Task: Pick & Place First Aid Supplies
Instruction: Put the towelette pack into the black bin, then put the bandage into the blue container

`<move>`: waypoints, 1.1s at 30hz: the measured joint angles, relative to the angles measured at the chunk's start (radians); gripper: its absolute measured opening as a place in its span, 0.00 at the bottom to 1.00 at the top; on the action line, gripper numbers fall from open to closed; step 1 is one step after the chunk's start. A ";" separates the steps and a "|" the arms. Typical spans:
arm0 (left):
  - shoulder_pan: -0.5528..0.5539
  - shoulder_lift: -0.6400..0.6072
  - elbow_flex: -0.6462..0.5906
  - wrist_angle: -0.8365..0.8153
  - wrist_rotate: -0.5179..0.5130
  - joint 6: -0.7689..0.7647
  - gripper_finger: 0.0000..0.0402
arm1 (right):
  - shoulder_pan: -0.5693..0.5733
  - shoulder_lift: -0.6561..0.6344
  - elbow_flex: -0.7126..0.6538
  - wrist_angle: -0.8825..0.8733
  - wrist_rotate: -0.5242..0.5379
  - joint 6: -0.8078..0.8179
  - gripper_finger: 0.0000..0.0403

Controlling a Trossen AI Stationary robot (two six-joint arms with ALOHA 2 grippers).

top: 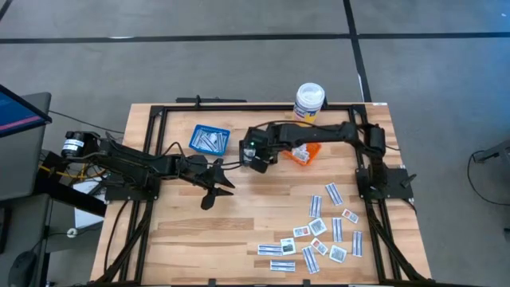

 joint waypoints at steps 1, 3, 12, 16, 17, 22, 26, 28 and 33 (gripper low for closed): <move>0.000 0.000 0.000 -0.001 0.000 -0.006 0.31 | -0.003 -0.001 0.000 -0.001 -0.008 0.000 0.18; 0.000 0.000 0.000 -0.001 0.000 -0.007 0.31 | -0.004 -0.005 0.000 -0.001 -0.012 -0.002 0.18; 0.000 0.000 0.000 -0.004 0.000 -0.009 0.31 | -0.004 0.001 0.000 -0.003 -0.015 -0.042 0.27; 0.000 0.000 0.000 -0.005 0.000 -0.009 0.31 | -0.004 0.001 0.000 -0.003 -0.014 -0.045 0.38; 0.000 0.000 0.000 -0.005 0.000 -0.009 0.31 | -0.004 0.001 0.000 -0.004 -0.014 -0.045 0.41; 0.000 0.000 0.000 -0.006 0.000 -0.009 0.31 | 0.007 0.001 0.000 -0.004 -0.032 -0.044 0.51; 0.000 0.000 0.000 -0.009 0.000 -0.009 0.31 | 0.065 -0.010 0.001 0.004 -0.112 -0.012 0.55; 0.000 0.000 0.000 -0.010 0.000 -0.009 0.31 | 0.108 -0.010 0.001 -0.007 -0.151 -0.010 0.56; 0.000 0.000 0.000 -0.022 0.000 -0.009 0.31 | 0.238 -0.010 0.000 -0.073 -0.179 -0.007 0.56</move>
